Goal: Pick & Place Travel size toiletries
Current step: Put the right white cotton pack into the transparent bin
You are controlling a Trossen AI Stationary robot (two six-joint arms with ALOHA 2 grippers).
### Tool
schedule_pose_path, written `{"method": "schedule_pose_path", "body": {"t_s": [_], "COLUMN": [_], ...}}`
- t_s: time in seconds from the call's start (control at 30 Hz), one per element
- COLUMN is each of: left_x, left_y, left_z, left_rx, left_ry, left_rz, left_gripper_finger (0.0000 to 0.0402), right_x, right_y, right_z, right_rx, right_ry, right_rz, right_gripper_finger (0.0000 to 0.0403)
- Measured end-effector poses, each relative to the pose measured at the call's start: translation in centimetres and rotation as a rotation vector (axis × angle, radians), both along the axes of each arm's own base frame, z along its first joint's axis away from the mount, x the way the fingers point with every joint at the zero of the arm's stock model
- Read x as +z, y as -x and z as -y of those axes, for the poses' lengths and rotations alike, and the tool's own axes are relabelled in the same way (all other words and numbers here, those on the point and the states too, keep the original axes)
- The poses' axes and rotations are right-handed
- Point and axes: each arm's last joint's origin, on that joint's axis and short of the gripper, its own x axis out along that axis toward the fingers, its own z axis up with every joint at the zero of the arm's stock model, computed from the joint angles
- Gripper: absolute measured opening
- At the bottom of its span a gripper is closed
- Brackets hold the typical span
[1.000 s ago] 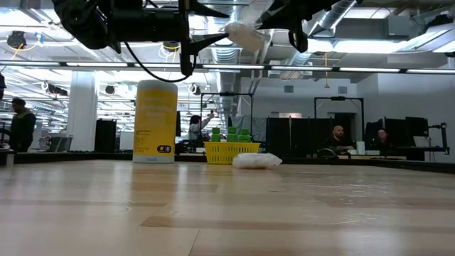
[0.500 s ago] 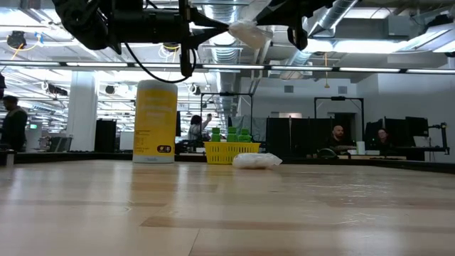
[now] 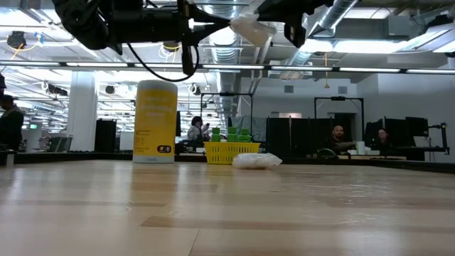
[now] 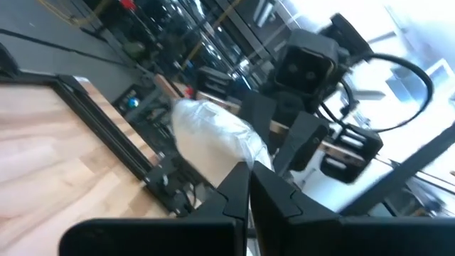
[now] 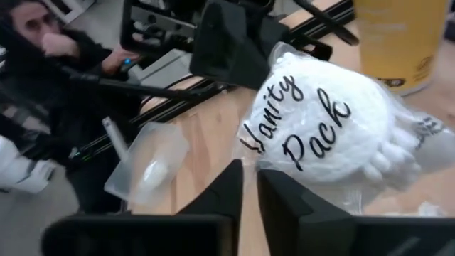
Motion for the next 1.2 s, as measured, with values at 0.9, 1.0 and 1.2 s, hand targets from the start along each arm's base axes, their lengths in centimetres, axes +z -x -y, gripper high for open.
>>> {"method": "schedule_pose_path", "body": {"t_s": [0.9,1.0,1.2], "left_x": [4.0,3.9,2.2], "left_y": [9.9,11.5,13.5], "left_z": [9.2,11.4,15.3], "left_rx": [-0.754,-0.851,-0.929], "left_ry": [0.048,0.075,0.043], "left_rz": [-0.379,-0.441,-0.618], "left_gripper_finger": [0.0000,0.0000,0.0000], "right_x": [-1.4,-1.5,-1.4], "right_y": [1.6,1.5,1.4], "right_z": [-1.3,-1.4,-1.5], "right_rx": [0.134,0.136,0.138], "right_ry": [-0.235,-0.233,-0.231], "right_rz": [-0.232,-0.238,-0.227], "right_gripper_finger": [0.0146,0.0138,0.0125]}}
